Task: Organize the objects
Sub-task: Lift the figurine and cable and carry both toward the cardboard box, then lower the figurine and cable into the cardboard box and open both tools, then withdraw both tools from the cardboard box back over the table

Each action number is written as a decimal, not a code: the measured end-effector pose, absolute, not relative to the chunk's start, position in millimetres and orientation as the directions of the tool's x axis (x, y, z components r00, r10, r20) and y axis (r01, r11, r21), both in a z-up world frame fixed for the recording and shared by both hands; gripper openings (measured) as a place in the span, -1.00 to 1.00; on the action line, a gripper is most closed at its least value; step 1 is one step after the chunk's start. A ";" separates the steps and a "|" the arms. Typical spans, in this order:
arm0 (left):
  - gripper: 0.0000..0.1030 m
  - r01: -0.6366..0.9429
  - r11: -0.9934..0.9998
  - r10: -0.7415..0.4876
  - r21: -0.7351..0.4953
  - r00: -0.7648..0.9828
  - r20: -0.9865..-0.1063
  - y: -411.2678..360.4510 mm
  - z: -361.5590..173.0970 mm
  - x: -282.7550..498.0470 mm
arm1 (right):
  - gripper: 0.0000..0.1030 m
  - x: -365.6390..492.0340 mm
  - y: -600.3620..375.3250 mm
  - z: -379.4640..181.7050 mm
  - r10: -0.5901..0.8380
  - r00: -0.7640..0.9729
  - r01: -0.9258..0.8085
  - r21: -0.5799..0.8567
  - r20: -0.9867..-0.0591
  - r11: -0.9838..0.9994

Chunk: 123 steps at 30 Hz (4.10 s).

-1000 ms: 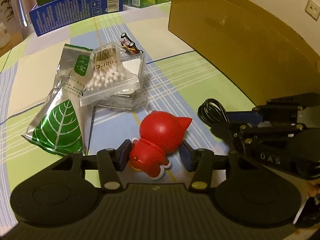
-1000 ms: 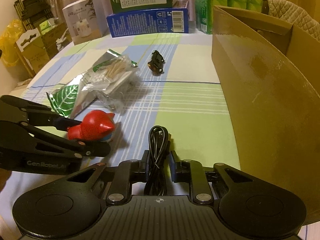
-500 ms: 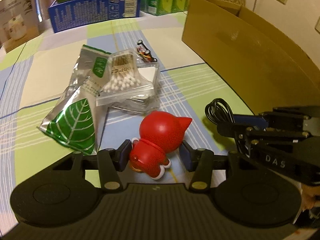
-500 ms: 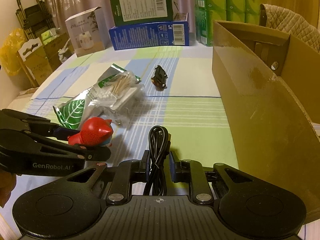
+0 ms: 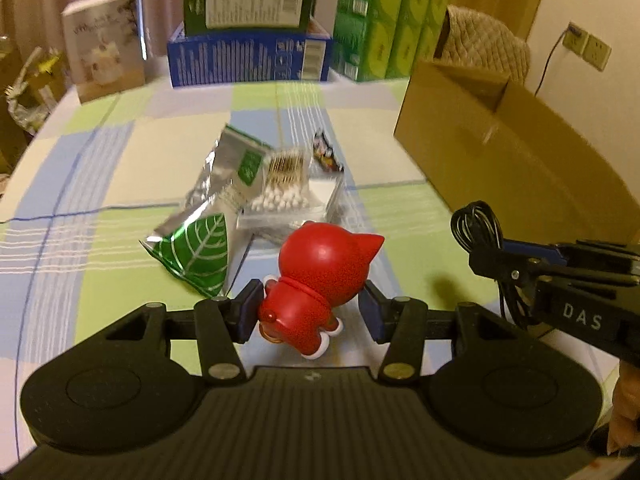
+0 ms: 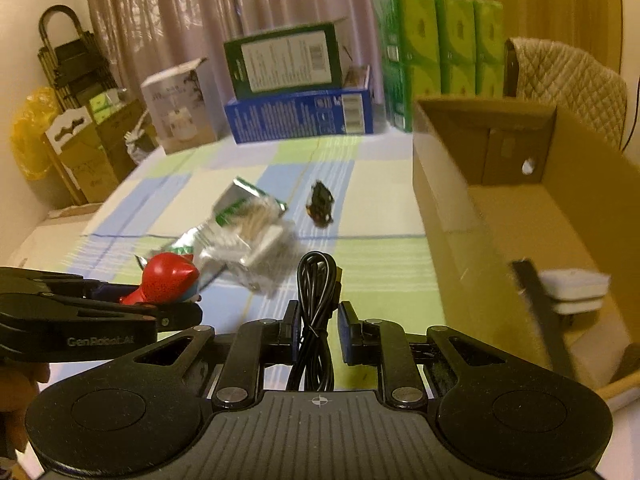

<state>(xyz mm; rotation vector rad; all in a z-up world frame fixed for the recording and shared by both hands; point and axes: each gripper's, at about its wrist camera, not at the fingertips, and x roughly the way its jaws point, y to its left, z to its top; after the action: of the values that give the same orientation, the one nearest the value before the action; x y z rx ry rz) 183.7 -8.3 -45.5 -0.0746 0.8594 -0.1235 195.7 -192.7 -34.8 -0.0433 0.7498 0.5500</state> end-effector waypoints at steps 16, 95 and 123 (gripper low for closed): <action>-0.09 0.112 0.986 -0.165 -0.122 0.712 -0.683 -82.9 32.1 146.9 | -0.70 185.1 -280.0 44.0 0.399 0.695 -0.395 0.146 -0.599 0.907; 0.46 0.186 0.967 -0.254 -0.173 0.701 -0.666 -155.5 41.4 183.3 | 0.45 224.5 -395.8 65.7 0.348 0.758 -0.238 0.262 -0.553 0.935; 0.65 0.094 0.986 -0.162 -0.139 0.756 -0.634 -84.0 70.8 139.2 | 0.45 181.2 -330.5 86.9 0.421 0.727 -0.347 0.238 -0.542 0.907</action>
<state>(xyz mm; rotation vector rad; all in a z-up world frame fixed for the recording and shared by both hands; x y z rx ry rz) 139.2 -84.0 70.8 -0.1010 0.7003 -0.1400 181.2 -330.5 86.9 0.1228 0.6266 0.4245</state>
